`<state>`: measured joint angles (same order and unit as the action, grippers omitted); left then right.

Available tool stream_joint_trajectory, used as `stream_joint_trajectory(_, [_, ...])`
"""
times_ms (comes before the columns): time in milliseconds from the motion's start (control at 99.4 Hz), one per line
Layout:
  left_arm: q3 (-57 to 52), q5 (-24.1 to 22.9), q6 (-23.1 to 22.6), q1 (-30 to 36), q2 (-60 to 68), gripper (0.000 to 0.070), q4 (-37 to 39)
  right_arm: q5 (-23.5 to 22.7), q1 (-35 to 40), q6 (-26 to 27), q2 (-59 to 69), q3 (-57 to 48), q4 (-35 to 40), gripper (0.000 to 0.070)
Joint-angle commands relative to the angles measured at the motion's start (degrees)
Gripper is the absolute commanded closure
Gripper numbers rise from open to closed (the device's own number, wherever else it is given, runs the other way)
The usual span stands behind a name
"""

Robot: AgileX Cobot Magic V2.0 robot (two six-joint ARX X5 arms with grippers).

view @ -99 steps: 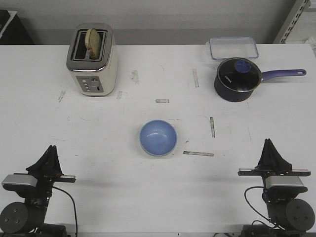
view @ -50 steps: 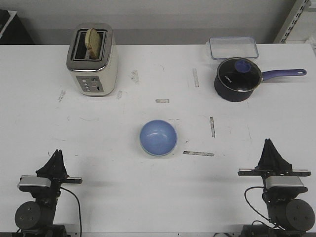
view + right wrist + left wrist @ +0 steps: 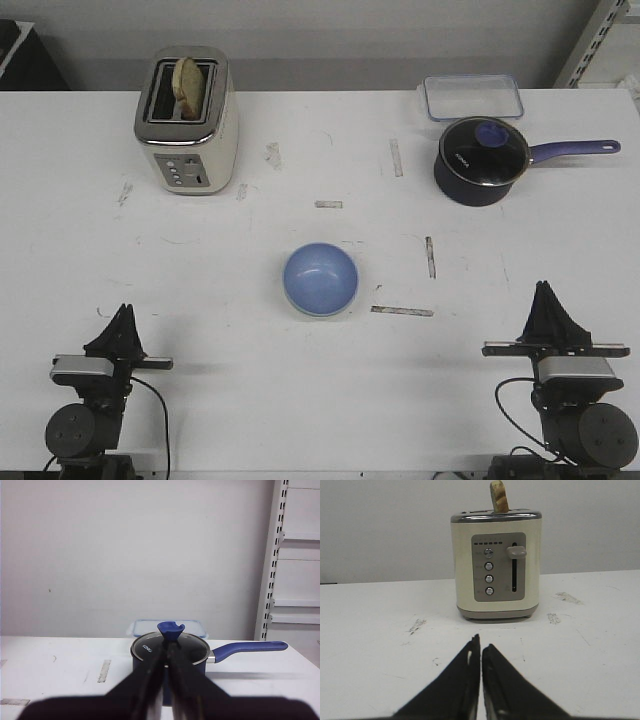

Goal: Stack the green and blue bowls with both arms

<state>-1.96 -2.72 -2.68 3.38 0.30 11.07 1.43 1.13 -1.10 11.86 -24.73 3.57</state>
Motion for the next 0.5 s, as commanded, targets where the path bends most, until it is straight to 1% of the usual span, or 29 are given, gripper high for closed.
stream_joint_trajectory(0, [1.3, 0.1, -0.8, -0.1, -0.1, 0.0699, 1.2, 0.1, 0.0, -0.2, -0.2, -0.3, -0.7, 0.07])
stream_joint_trajectory(493, [1.3, 0.1, -0.8, -0.1, -0.1, 0.0699, 0.9, 0.1, 0.0, -0.2, -0.2, -0.3, -0.7, 0.07])
